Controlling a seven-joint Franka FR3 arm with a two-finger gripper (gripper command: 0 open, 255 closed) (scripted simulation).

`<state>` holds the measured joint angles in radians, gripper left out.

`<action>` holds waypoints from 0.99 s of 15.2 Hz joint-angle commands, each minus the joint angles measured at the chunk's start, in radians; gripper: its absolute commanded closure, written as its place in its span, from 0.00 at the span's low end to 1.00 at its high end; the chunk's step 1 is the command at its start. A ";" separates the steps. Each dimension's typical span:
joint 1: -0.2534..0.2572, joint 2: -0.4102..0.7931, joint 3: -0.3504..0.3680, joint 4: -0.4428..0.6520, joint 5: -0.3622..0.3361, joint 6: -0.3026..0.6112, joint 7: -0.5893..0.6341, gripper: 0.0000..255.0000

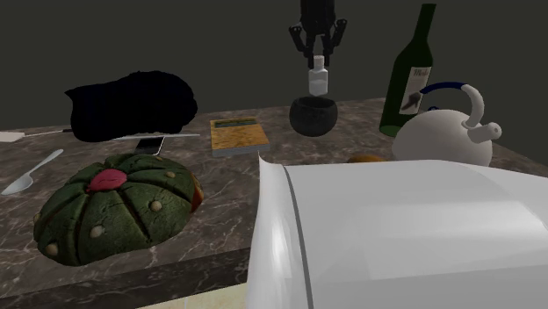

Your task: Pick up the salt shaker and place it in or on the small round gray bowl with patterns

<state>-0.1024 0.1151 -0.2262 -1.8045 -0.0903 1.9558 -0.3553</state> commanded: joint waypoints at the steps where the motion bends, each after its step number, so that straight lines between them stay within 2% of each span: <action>1: -0.001 0.006 -0.001 -0.021 0.001 0.027 0.001 1.00; 9: -0.001 0.009 -0.001 -0.030 0.001 0.039 0.001 1.00; 10: -0.001 0.009 -0.001 -0.030 0.001 0.039 0.001 0.00; 15: -0.001 0.009 -0.001 -0.030 0.001 0.039 0.001 0.00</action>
<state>-0.1038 0.1236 -0.2269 -1.8347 -0.0895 1.9950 -0.3539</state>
